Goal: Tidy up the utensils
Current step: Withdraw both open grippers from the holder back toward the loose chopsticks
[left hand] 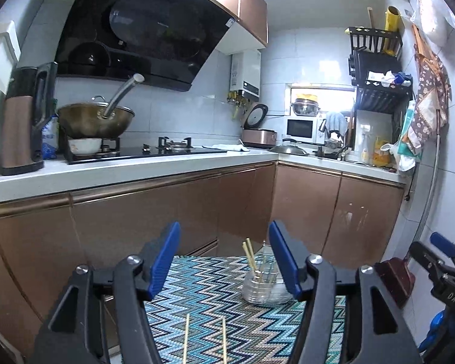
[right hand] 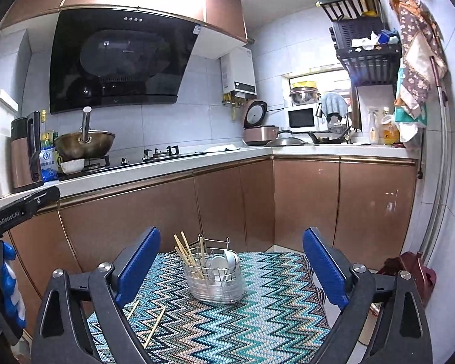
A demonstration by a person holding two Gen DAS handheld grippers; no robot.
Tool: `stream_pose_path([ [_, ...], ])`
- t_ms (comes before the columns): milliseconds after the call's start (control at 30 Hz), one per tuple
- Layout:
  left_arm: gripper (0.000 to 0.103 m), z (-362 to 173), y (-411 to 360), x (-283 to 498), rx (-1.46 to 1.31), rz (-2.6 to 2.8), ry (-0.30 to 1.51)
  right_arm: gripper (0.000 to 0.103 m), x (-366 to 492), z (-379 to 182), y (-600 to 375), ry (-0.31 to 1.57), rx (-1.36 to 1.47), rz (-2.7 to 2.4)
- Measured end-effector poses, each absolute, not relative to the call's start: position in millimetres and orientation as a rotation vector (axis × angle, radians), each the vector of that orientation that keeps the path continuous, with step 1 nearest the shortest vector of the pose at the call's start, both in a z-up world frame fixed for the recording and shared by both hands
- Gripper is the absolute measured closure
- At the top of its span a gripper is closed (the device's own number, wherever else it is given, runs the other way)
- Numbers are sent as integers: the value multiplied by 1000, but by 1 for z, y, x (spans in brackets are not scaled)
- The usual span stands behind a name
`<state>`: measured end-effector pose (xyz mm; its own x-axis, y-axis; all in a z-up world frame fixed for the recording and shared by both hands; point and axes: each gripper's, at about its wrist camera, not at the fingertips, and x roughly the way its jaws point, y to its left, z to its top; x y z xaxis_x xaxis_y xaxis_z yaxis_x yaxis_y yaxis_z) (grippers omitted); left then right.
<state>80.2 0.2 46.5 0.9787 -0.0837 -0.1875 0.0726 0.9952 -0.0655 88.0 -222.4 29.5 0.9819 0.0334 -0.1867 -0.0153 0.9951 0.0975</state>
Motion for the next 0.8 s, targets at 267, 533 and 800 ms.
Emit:
stream_pose_path([
  [267,44,46,7,53,-48,-43,166,8,67,29,-211,183,76,15],
  [533,44,43,12,40,-56,-24,165,0,50,27,-213,163,118,19],
  [800,44,38,19,40,-60,-8,170,0,41,31,-211,115,123,-6],
])
